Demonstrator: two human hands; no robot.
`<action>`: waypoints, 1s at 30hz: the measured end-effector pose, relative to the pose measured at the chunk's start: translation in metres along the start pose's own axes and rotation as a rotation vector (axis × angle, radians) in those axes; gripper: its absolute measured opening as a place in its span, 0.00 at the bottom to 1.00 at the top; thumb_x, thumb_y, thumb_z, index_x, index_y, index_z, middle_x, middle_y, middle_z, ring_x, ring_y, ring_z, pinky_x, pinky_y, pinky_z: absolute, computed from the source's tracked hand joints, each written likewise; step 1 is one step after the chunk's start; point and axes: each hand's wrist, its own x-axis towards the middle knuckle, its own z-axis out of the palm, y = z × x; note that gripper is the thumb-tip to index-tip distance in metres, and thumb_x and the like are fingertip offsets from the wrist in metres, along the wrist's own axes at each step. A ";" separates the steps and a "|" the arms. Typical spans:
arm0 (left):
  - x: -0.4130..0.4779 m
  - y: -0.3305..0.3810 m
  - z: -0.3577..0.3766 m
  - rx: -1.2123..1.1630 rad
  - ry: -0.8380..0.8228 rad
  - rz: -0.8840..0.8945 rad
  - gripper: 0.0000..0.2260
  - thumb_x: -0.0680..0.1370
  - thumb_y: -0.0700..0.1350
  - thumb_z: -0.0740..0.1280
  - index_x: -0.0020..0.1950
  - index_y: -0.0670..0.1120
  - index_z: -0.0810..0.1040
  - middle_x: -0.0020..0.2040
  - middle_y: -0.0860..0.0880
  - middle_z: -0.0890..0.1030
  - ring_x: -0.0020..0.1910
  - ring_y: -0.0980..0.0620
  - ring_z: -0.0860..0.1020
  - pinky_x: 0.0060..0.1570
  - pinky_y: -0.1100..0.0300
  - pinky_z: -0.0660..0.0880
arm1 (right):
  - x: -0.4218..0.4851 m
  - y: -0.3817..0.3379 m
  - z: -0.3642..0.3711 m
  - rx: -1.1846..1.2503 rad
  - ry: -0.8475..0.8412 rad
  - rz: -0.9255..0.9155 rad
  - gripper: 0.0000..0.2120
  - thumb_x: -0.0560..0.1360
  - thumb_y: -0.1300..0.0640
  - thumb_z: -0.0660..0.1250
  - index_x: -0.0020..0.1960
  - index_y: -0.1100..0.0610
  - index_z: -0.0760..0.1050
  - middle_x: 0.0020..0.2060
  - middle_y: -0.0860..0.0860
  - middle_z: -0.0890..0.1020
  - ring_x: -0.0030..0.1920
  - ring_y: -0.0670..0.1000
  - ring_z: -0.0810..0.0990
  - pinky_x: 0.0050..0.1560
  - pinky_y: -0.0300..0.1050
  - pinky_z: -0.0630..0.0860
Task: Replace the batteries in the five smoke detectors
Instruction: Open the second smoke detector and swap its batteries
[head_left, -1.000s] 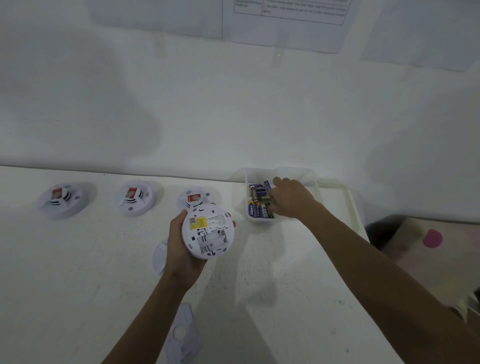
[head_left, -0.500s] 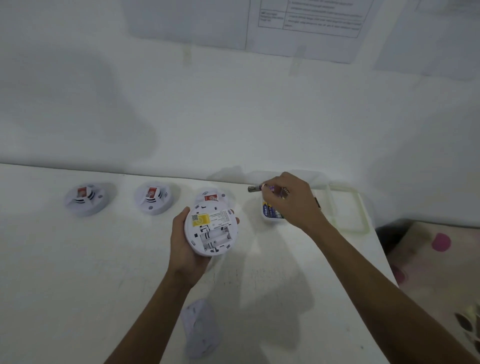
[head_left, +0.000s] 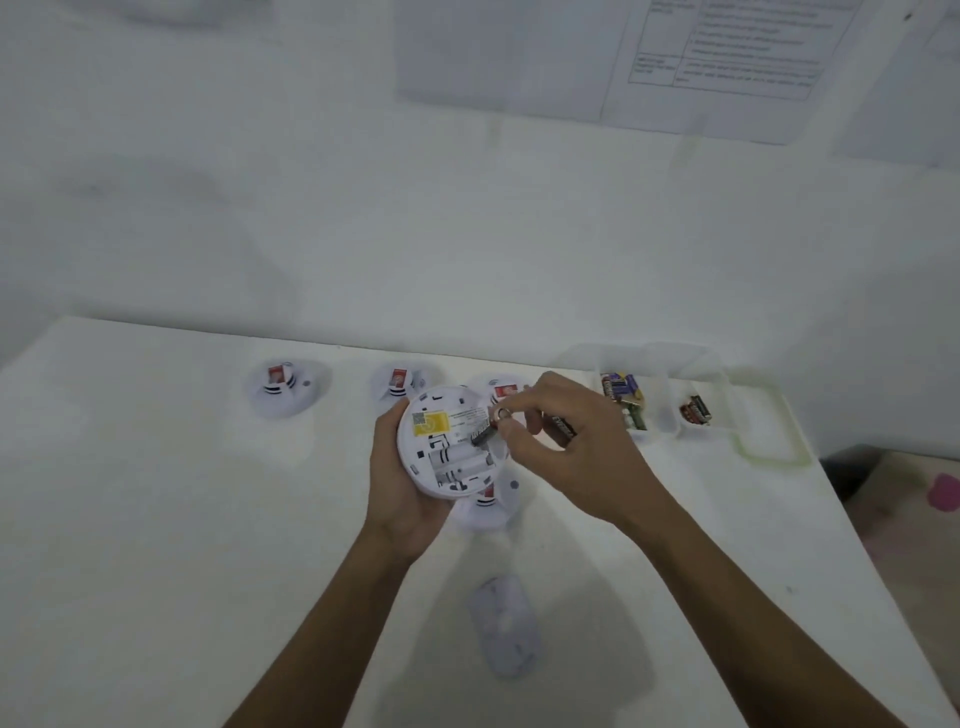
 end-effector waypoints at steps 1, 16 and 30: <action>-0.004 0.005 -0.003 0.005 -0.027 0.003 0.23 0.79 0.55 0.52 0.47 0.51 0.86 0.49 0.48 0.85 0.48 0.49 0.83 0.49 0.54 0.80 | -0.001 -0.004 0.007 -0.038 -0.020 -0.020 0.04 0.73 0.57 0.69 0.45 0.53 0.82 0.34 0.45 0.72 0.34 0.45 0.72 0.32 0.38 0.66; -0.030 0.045 -0.027 0.023 -0.021 -0.037 0.22 0.76 0.57 0.56 0.57 0.46 0.81 0.52 0.43 0.83 0.49 0.47 0.82 0.47 0.54 0.80 | 0.002 -0.043 0.069 -0.266 -0.148 -0.107 0.14 0.71 0.43 0.65 0.50 0.50 0.82 0.38 0.40 0.73 0.39 0.40 0.74 0.38 0.32 0.70; -0.031 0.048 -0.028 -0.002 -0.016 -0.025 0.24 0.79 0.55 0.52 0.51 0.46 0.85 0.50 0.44 0.84 0.47 0.48 0.83 0.43 0.56 0.81 | 0.001 -0.045 0.082 -0.267 -0.138 -0.044 0.16 0.71 0.38 0.66 0.49 0.49 0.80 0.38 0.38 0.73 0.39 0.40 0.75 0.39 0.32 0.72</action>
